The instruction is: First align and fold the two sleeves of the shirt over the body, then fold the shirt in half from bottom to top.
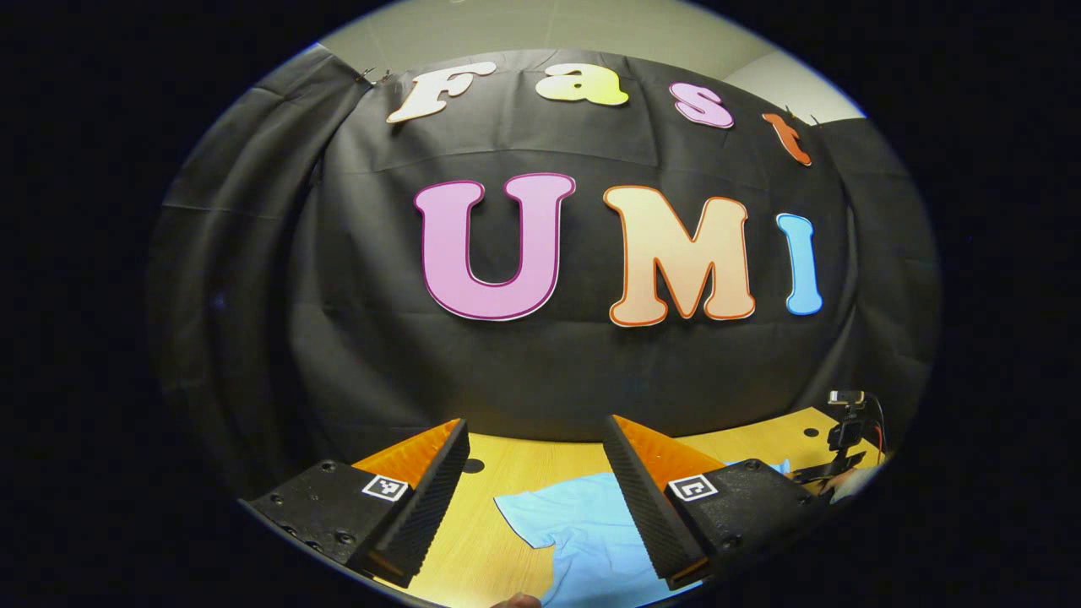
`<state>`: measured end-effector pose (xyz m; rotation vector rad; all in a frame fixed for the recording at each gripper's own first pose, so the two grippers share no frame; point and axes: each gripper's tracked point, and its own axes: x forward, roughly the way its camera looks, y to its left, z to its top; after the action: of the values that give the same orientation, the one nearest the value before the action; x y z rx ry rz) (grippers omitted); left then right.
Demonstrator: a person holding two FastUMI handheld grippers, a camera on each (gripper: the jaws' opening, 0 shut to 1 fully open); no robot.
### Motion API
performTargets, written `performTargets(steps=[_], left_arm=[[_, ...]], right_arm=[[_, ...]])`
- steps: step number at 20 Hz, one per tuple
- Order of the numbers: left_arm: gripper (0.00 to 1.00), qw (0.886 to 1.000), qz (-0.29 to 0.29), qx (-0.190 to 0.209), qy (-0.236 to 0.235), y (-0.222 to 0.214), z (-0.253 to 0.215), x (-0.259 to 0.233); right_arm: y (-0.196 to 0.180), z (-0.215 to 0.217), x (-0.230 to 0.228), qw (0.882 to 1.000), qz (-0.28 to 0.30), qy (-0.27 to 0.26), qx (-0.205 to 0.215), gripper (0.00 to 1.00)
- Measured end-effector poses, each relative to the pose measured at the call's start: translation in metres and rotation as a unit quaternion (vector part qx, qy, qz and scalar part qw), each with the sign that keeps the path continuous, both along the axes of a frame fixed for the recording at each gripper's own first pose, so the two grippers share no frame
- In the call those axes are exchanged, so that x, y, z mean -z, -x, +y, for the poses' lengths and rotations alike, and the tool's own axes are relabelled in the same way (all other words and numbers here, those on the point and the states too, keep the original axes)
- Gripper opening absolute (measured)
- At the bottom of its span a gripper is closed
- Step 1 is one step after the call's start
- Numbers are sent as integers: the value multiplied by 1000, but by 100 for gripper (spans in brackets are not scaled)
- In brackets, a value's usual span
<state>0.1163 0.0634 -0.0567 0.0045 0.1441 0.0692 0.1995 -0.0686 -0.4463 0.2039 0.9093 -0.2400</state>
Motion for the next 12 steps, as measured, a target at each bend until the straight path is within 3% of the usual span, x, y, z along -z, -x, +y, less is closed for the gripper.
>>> performTargets(steps=[7,12], left_arm=[[96,1000,15,-13,19,0,10,13],[96,999,27,-19,26,0,14,24]], right_arm=[[-24,71,-48,995,-60,-77,-33,3],[-14,135,-38,988,-50,-128,-77,3]])
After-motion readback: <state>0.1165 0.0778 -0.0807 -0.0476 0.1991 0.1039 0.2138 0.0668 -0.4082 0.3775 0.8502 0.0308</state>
